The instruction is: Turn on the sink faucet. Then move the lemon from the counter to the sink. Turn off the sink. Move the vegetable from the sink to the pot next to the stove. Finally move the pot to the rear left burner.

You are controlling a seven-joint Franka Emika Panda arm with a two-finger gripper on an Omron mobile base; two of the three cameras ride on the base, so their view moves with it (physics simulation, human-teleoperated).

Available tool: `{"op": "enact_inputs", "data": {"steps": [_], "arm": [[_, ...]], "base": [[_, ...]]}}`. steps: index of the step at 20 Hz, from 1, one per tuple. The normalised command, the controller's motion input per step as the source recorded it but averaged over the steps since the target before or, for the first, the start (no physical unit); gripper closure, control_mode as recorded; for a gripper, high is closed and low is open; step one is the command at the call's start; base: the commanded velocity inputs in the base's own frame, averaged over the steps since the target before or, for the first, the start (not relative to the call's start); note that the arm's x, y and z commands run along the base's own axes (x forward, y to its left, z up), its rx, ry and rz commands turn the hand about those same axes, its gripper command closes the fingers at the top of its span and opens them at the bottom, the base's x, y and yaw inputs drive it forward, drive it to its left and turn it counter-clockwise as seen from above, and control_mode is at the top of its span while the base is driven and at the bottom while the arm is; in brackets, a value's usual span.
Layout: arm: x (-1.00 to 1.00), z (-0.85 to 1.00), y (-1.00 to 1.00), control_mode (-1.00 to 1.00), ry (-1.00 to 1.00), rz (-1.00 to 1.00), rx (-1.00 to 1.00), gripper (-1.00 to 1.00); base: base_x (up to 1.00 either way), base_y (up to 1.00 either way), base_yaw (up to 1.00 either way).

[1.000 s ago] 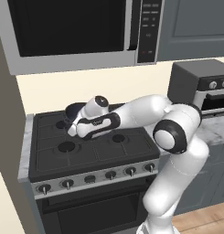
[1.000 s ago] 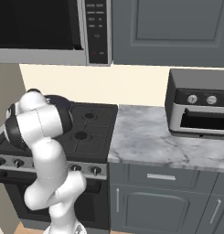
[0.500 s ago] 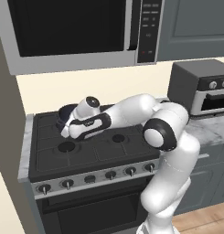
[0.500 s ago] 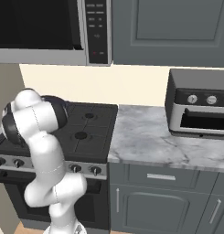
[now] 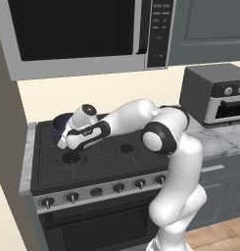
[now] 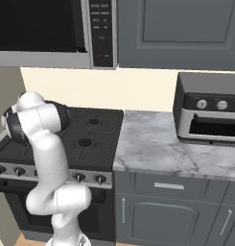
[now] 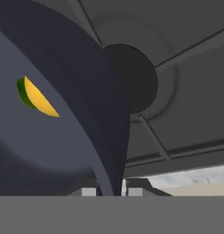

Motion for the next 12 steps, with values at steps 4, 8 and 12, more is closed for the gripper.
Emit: {"op": "enact_inputs", "data": {"steps": [4, 8, 12], "arm": [[0.35, -0.18, 0.00, -1.00, -0.13, 0.14, -0.09, 1.00], [0.46, -0.19, 0.00, -1.00, -0.14, 0.11, -0.09, 1.00], [0.46, -0.03, 0.03, -1.00, -0.05, 0.11, -0.06, 1.00]], "base": [[0.00, 0.00, 0.00], [0.00, 0.00, 0.00], [0.00, 0.00, 0.00]]}}
